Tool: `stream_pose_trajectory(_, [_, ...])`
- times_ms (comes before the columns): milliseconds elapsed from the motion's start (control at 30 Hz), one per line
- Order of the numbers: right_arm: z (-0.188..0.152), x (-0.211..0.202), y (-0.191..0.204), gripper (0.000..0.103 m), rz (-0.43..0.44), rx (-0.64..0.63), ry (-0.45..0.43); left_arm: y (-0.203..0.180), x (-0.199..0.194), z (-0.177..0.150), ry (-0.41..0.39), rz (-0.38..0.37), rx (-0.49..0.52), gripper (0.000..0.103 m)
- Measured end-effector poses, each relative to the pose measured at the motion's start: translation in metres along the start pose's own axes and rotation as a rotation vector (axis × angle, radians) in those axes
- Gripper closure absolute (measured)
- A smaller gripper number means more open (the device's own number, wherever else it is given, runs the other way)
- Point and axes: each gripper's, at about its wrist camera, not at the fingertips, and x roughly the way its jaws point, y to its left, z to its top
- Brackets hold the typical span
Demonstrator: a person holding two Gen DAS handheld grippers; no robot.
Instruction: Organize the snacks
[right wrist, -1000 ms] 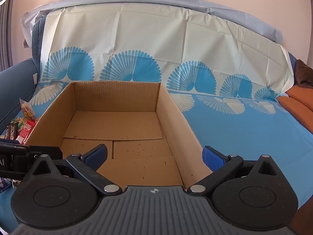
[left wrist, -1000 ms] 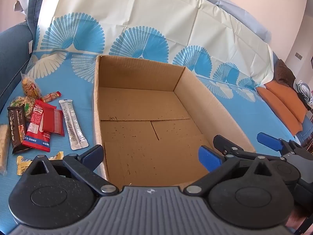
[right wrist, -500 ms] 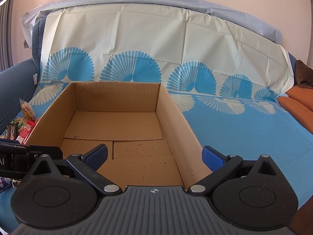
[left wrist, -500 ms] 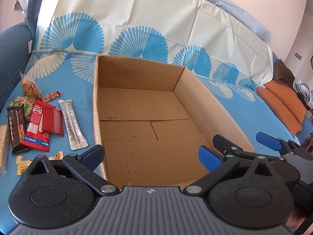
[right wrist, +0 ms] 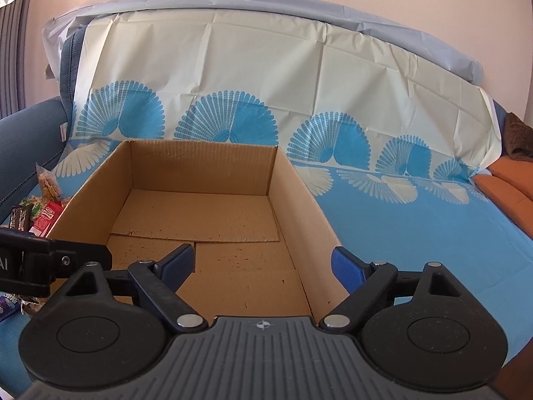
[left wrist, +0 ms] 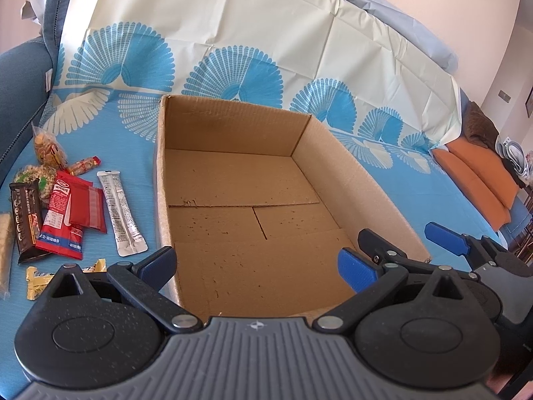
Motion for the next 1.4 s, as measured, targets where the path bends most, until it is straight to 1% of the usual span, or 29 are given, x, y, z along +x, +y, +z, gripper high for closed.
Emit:
stream_pose_trajectory(100, [0.000, -0.002, 0.005, 0.016, -0.008, -0.017, -0.016, 0.003, -0.001, 0.000, 0.002, 0.004, -0.008, 0.000])
stream_pose_trajectory(200, [0.001, -0.003, 0.010, 0.018, -0.010, -0.029, -0.024, 0.005, -0.005, 0.002, 0.030, 0.000, -0.032, 0.000])
stream_pose_trajectory(267, [0.002, -0.003, 0.015, 0.019, -0.008, -0.034, -0.029, 0.008, -0.008, 0.002, 0.029, 0.000, -0.033, 0.000])
stream_pose_trajectory(367, [0.004, -0.005, 0.024, 0.021, -0.001, -0.035, -0.042, 0.013, -0.013, 0.003, -0.002, 0.006, -0.023, 0.000])
stream_pose_trajectory(467, [0.008, -0.006, 0.034, 0.026, 0.009, -0.024, -0.054, 0.022, -0.020, 0.003, -0.026, 0.008, -0.025, 0.000])
stream_pose_trajectory(633, [0.016, -0.011, 0.056, 0.044, 0.047, -0.017, -0.083, 0.042, -0.036, 0.005, -0.034, -0.008, -0.065, 0.001])
stream_pose_trajectory(667, [0.018, -0.012, 0.060, 0.046, 0.057, -0.016, -0.090, 0.046, -0.041, 0.005, -0.040, -0.006, -0.065, 0.004])
stream_pose_trajectory(700, [0.020, -0.013, 0.065, 0.048, 0.065, -0.015, -0.097, 0.050, -0.046, 0.007, -0.042, 0.001, -0.059, 0.011])
stream_pose_trajectory(733, [0.021, -0.014, 0.070, 0.049, 0.074, -0.013, -0.103, 0.056, -0.050, 0.009, -0.058, -0.024, -0.074, 0.017])
stream_pose_trajectory(767, [0.024, -0.015, 0.073, 0.049, 0.083, -0.009, -0.106, 0.062, -0.054, 0.012, -0.062, -0.032, -0.065, 0.029])
stream_pose_trajectory(800, [0.026, -0.016, 0.077, 0.049, 0.092, -0.003, -0.109, 0.064, -0.058, 0.017, -0.044, -0.008, -0.025, 0.038])
stream_pose_trajectory(867, [0.031, -0.018, 0.086, 0.049, 0.117, 0.019, -0.120, 0.074, -0.070, 0.028, -0.063, 0.014, 0.030, 0.045])
stream_pose_trajectory(933, [0.035, -0.021, 0.094, 0.049, 0.145, 0.040, -0.134, 0.089, -0.086, 0.039, -0.118, 0.042, 0.084, 0.048])
stream_pose_trajectory(1000, [0.038, -0.024, 0.103, 0.049, 0.174, 0.052, -0.144, 0.112, -0.102, 0.051, -0.178, 0.058, 0.113, 0.055])
stream_pose_trajectory(1067, [0.041, -0.025, 0.113, 0.049, 0.209, 0.064, -0.143, 0.136, -0.113, 0.061, -0.219, 0.081, 0.143, 0.058])
stream_pose_trajectory(1100, [0.041, -0.026, 0.119, 0.049, 0.229, 0.068, -0.141, 0.149, -0.118, 0.063, -0.235, 0.086, 0.147, 0.064])
stream_pose_trajectory(1167, [0.041, -0.027, 0.132, 0.049, 0.273, 0.070, -0.133, 0.176, -0.123, 0.060, -0.253, 0.080, 0.121, 0.070])
stream_pose_trajectory(1200, [0.041, -0.026, 0.140, 0.049, 0.301, 0.068, -0.125, 0.190, -0.121, 0.056, -0.240, 0.081, 0.084, 0.073])
stream_pose_trajectory(1267, [0.038, -0.023, 0.159, 0.050, 0.371, 0.052, -0.086, 0.217, -0.111, 0.038, -0.190, 0.081, -0.028, 0.075])
stream_pose_trajectory(1300, [0.036, -0.021, 0.168, 0.051, 0.405, 0.047, -0.062, 0.228, -0.101, 0.025, -0.147, 0.086, -0.073, 0.077])
stream_pose_trajectory(1333, [0.034, -0.018, 0.177, 0.052, 0.434, 0.045, -0.029, 0.235, -0.092, 0.019, -0.105, 0.109, -0.082, 0.077])
stream_pose_trajectory(1400, [0.027, -0.010, 0.195, 0.052, 0.482, 0.045, 0.052, 0.242, -0.091, 0.008, -0.148, 0.156, -0.077, 0.077])
